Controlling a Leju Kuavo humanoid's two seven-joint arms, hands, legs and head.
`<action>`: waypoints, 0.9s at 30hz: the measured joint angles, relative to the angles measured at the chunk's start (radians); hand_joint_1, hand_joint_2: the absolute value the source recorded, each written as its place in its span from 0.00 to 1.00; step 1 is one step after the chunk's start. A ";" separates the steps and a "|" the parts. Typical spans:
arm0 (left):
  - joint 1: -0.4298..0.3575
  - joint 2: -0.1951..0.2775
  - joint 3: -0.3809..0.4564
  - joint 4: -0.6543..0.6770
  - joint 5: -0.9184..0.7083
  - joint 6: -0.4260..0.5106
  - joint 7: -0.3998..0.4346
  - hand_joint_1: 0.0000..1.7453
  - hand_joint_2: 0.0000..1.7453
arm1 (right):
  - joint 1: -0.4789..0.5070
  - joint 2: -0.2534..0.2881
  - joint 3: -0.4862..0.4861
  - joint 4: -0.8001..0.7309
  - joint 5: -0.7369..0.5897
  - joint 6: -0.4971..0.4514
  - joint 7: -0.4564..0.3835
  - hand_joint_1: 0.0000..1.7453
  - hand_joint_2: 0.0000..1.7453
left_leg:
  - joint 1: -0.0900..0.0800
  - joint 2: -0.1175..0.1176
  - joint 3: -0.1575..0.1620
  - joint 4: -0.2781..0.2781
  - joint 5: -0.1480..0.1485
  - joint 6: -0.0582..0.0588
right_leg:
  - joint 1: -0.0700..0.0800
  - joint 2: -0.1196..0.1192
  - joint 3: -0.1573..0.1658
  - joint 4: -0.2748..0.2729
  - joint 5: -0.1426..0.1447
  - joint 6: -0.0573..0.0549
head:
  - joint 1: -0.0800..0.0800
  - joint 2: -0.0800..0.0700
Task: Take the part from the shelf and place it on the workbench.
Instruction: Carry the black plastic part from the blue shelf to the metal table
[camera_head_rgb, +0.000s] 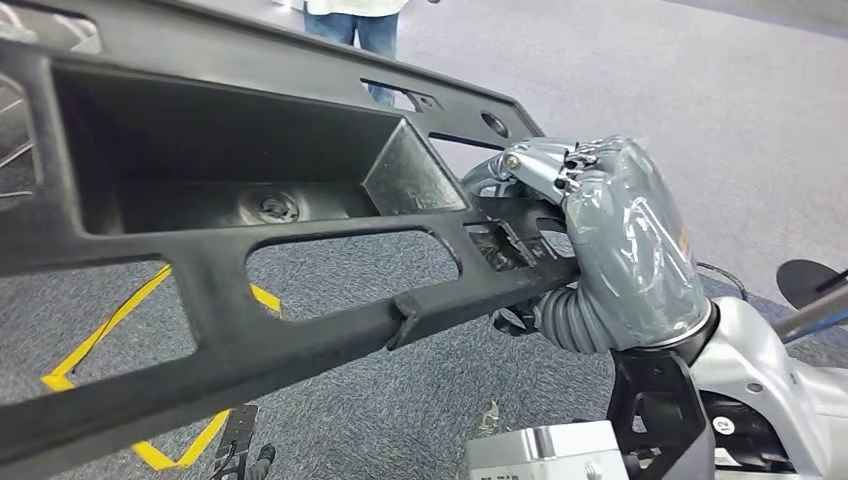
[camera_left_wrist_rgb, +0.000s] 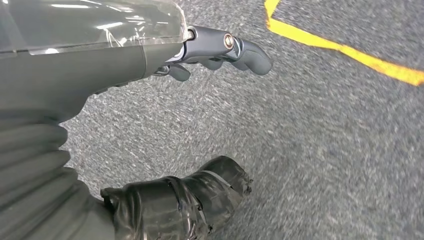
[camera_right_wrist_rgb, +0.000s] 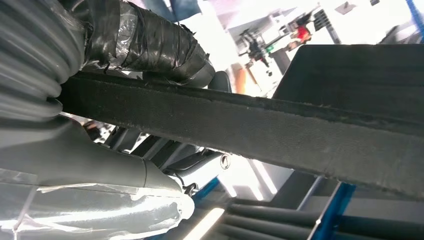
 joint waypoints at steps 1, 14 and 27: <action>-0.001 0.000 0.000 0.000 0.000 0.000 0.000 0.00 1.00 | 0.000 0.000 0.000 -0.001 0.000 0.000 0.000 0.98 1.00 | -0.004 0.015 0.028 -0.052 0.014 0.005 | 0.003 -0.009 0.001 0.002 -0.003 0.004 | 0.001 0.000; -0.003 0.000 -0.002 0.000 0.000 0.001 -0.002 0.00 1.00 | 0.003 -0.001 0.000 -0.003 0.001 0.002 0.000 0.98 1.00 | -0.001 -0.108 0.053 -0.097 0.028 0.045 | -0.005 0.089 -0.096 0.198 -0.063 0.036 | 0.009 0.000; 0.000 0.004 -0.017 0.000 -0.017 -0.004 -0.028 0.00 1.00 | -0.017 -0.004 -0.002 -0.015 0.002 0.013 0.000 0.98 1.00 | 0.007 -0.040 -0.098 0.173 -0.084 -0.009 | -0.008 0.041 0.005 -0.012 0.004 -0.008 | -0.011 0.000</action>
